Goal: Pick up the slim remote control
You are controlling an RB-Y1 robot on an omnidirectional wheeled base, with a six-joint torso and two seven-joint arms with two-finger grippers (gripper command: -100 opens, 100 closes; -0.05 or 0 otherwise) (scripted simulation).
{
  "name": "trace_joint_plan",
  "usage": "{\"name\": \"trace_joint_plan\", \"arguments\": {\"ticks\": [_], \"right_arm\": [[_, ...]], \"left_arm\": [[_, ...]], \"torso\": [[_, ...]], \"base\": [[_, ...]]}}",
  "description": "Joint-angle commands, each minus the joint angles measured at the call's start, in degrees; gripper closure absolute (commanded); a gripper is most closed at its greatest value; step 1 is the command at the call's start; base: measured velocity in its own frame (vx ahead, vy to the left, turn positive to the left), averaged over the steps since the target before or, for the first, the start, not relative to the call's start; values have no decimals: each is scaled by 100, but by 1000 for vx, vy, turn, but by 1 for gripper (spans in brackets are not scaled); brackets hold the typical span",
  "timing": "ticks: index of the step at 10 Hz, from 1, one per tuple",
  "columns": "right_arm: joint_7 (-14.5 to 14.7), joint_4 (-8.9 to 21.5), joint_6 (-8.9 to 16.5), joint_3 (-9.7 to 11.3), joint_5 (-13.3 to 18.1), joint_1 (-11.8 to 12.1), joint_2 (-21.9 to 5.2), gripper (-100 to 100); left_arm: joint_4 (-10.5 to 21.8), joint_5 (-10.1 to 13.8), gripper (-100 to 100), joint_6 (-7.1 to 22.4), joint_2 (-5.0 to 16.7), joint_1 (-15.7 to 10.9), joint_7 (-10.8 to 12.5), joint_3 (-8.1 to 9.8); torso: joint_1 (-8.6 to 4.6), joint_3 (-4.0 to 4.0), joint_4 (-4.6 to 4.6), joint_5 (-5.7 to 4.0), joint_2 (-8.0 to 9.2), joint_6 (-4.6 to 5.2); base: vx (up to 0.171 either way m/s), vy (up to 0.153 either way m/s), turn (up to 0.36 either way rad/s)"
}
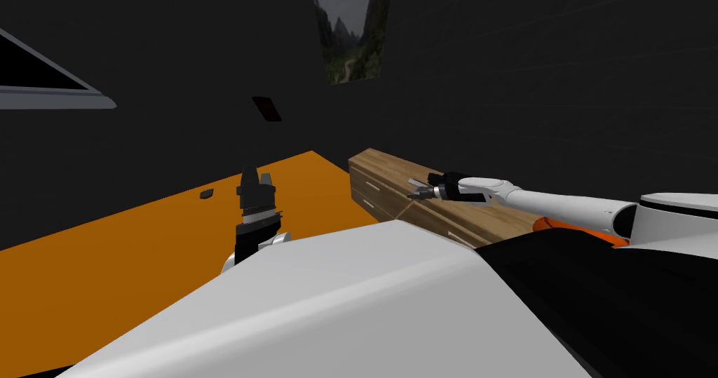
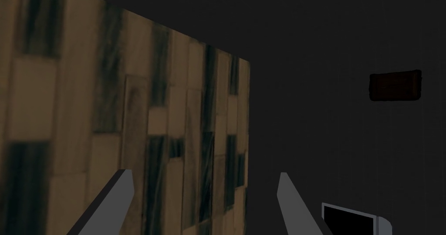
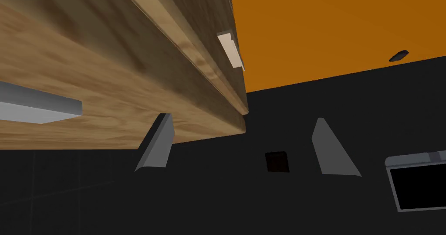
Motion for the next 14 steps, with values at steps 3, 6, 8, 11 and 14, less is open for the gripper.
{"name": "trace_joint_plan", "arguments": {"ticks": [3, 6, 8, 11, 14], "right_arm": [[222, 441, -93, 367, 220, 128, -532, -100], [324, 617, -124, 526, 310, 199, -736, -100], [428, 774, -152, 682, 393, 276, -910, -100], [731, 1125, -228, 1129, 603, 544, -1263, -100], [982, 1291, -299, 1517, 751, 827, -1409, -100]], "left_arm": [[0, 0, 0, 0, 0, 0, 0, 0], [0, 0, 0, 0, 0, 0, 0, 0], [0, 0, 0, 0, 0, 0, 0, 0], [0, 0, 0, 0, 0, 1, 0, 0], [0, 0, 0, 0, 0, 1, 0, 0]], "torso": [[1, 2, 1, 1, 4, -1], [-4, -2, -1, 0, -5, -1], [-6, 0, 0, -1, 0, -1], [-2, -12, -5, -1, -20, -2], [4, -23, -10, -2, -38, -1]], "base": [[118, -1, 89], [122, -20, 59], [116, -11, 58], [181, -20, 75], [204, -5, 47]]}}
